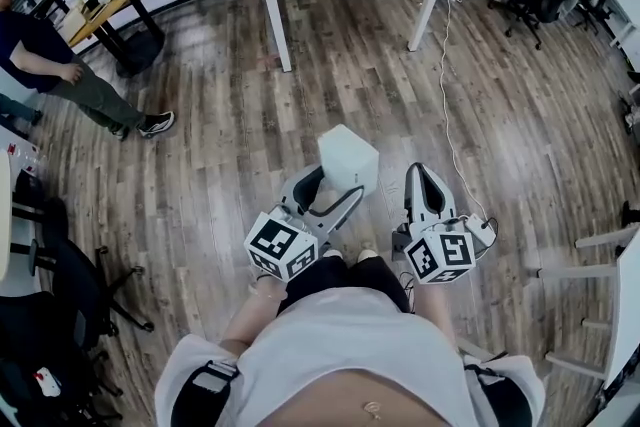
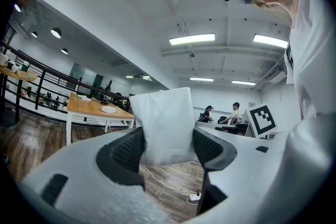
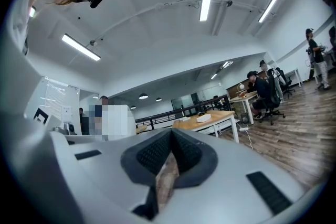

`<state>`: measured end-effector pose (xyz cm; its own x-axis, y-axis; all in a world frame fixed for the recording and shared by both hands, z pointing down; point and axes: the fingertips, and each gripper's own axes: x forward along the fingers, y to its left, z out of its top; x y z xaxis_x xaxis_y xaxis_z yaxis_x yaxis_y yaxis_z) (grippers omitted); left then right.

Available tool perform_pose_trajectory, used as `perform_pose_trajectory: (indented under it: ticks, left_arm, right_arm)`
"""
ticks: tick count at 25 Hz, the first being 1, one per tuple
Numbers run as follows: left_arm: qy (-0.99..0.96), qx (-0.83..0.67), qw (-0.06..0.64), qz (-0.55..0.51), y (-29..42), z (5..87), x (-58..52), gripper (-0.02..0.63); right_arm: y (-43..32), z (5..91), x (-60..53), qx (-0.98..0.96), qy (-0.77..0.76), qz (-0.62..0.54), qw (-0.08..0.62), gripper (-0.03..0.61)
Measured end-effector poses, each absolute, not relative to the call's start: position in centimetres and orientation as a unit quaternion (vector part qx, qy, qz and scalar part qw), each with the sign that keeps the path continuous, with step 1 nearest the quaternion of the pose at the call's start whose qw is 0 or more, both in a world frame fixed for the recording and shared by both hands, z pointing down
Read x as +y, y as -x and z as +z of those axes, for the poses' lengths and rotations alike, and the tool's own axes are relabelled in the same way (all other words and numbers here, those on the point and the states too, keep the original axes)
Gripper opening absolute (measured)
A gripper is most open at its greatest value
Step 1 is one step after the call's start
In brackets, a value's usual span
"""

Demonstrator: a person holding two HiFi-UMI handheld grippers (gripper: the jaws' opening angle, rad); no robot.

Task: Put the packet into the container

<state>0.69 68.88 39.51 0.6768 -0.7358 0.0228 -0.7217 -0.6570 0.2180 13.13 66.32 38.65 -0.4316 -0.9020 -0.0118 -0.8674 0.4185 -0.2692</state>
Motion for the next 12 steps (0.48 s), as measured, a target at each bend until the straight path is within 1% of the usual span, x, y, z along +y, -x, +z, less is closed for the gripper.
perform_pose_trajectory:
  ticks: [12]
  left_arm:
    - [-0.912,-0.394,0.106,-0.031,1.9,39.7,68.7,0.295]
  right_arm:
    - [-11.8,39.2,66.6,0.827,0.543,-0.121,0.078,0.011]
